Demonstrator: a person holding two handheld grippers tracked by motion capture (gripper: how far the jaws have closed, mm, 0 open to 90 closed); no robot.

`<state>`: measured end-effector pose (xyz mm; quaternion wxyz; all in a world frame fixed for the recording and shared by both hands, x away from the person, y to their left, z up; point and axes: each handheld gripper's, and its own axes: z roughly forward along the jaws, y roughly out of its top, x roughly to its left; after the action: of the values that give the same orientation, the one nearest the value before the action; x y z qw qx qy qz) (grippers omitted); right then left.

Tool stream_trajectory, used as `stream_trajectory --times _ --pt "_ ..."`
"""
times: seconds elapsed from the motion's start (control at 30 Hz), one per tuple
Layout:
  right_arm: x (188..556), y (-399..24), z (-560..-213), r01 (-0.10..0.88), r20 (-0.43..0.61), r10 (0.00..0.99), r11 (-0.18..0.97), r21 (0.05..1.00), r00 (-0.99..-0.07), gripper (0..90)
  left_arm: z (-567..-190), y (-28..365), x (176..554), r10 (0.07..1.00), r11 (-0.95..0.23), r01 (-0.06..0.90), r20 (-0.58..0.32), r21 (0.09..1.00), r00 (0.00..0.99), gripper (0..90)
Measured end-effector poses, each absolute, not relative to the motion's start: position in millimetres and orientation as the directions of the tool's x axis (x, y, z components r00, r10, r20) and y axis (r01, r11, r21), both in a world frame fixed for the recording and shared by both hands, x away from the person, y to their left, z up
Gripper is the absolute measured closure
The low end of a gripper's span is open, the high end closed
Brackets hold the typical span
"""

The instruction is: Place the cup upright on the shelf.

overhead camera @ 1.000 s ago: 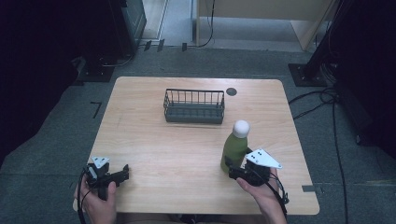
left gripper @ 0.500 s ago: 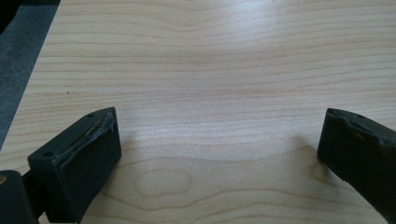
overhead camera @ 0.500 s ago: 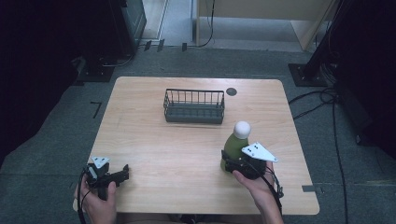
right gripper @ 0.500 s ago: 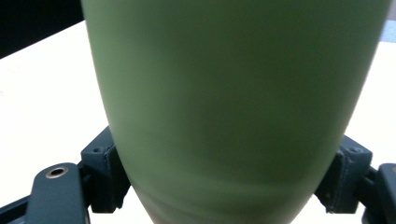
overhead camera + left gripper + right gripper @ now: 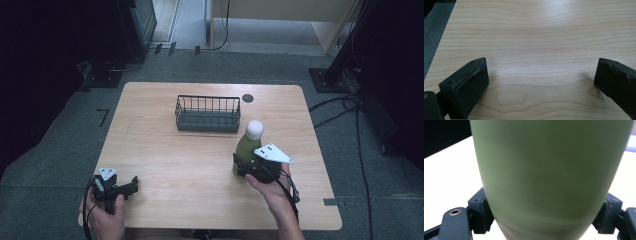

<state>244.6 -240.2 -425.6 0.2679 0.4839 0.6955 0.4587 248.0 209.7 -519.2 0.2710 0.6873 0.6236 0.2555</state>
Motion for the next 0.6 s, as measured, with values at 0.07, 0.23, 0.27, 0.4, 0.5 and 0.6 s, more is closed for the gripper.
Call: stream_trajectory --times 0.07,0.23,0.27,0.4,0.5,0.6 --pt "250 -238 -421 0.426 0.078 0.917 0.106 0.899 -0.392 20.3 -519 210 248 0.996 -0.077 0.72 0.014 0.69 0.093 0.0" --pt "264 -231 -409 0.423 0.07 0.919 0.11 0.899 -0.389 20.4 -519 210 248 0.996 -0.074 0.717 0.012 0.693 0.091 0.0" --pt "267 -230 -407 0.424 0.074 0.918 0.107 0.899 -0.389 20.4 -519 210 248 0.996 -0.074 0.718 0.012 0.692 0.091 0.0" --pt "277 -227 -398 0.422 0.086 0.92 0.091 0.902 -0.382 20.4 -519 210 248 0.996 -0.074 0.718 0.012 0.692 0.091 0.0" --pt "287 -224 -389 0.419 0.094 0.922 0.078 0.904 -0.375 20.4 -519 210 248 0.996 -0.074 0.718 0.012 0.692 0.091 0.0" --pt "292 -222 -384 0.414 0.092 0.922 0.079 0.907 -0.376 20.4 -519 210 248 0.996 -0.074 0.717 0.012 0.693 0.091 0.0"
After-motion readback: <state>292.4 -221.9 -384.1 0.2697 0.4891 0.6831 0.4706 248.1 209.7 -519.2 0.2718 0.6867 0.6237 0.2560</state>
